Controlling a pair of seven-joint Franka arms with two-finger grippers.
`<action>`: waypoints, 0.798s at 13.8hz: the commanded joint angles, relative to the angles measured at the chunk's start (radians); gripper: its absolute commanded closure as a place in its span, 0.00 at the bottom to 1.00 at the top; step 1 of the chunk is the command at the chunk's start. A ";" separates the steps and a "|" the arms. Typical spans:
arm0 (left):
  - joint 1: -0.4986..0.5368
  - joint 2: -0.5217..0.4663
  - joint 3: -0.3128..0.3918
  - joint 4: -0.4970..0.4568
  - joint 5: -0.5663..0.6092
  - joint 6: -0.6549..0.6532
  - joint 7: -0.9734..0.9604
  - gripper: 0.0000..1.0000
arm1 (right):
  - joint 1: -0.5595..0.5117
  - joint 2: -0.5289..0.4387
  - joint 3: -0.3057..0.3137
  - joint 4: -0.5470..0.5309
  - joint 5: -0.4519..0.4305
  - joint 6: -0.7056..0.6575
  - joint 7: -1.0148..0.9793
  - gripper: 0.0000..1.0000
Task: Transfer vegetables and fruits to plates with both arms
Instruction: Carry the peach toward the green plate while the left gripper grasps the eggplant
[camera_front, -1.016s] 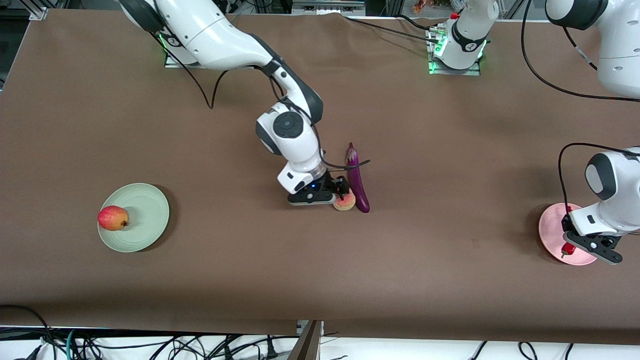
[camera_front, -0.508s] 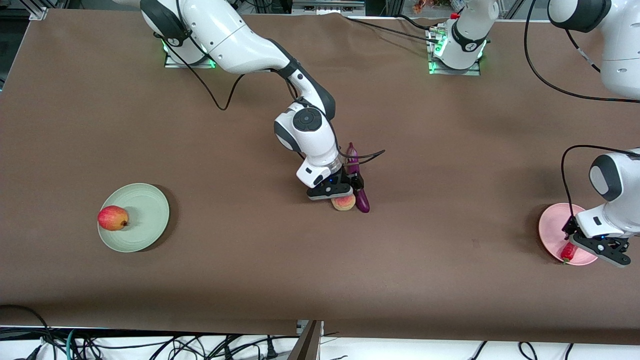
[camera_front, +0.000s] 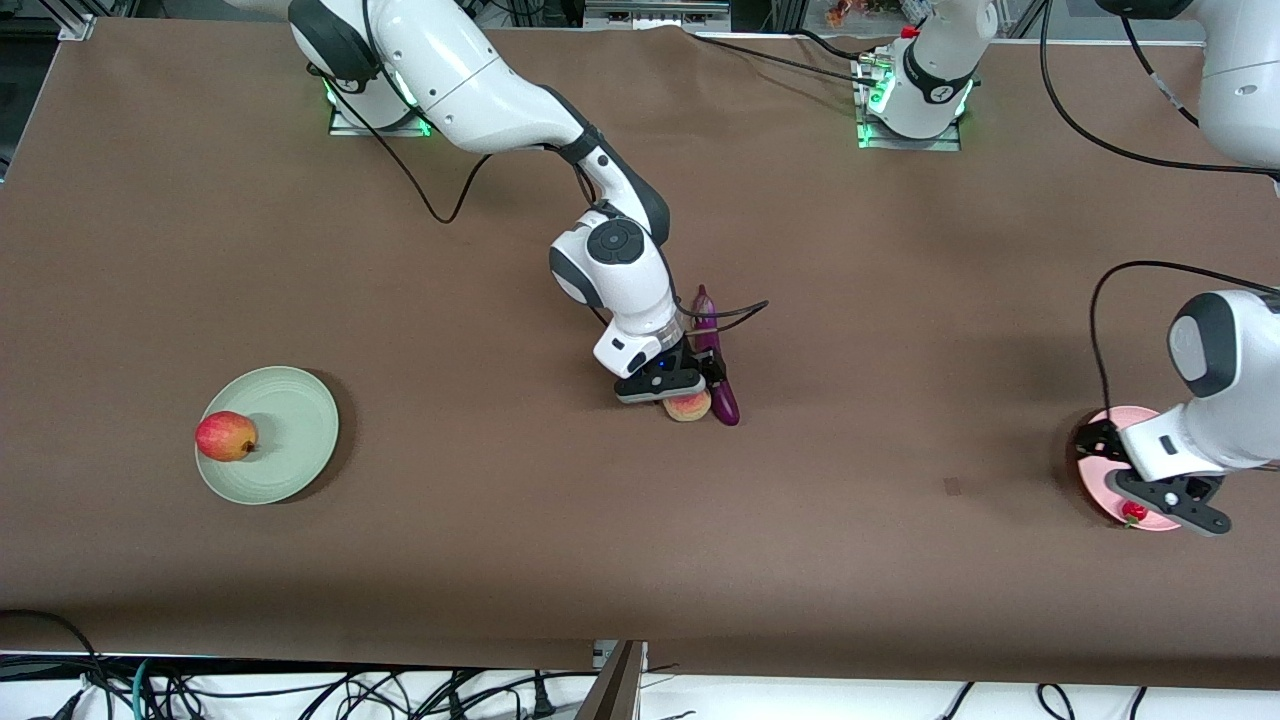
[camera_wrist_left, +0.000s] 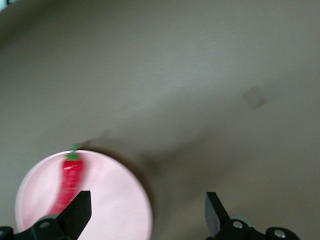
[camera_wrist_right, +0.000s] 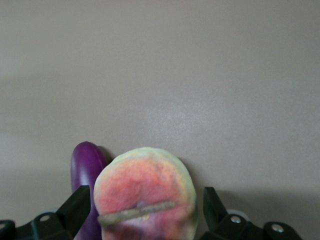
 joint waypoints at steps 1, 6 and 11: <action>0.003 -0.014 -0.078 -0.027 -0.006 -0.047 -0.182 0.00 | 0.011 0.028 -0.019 0.034 -0.017 0.025 0.018 0.00; -0.119 0.009 -0.172 -0.025 -0.006 -0.044 -0.624 0.00 | 0.013 0.028 -0.030 0.034 -0.037 0.046 0.013 0.59; -0.233 0.019 -0.174 -0.025 -0.024 -0.038 -0.856 0.00 | -0.050 -0.038 -0.046 0.034 -0.034 -0.001 -0.014 0.81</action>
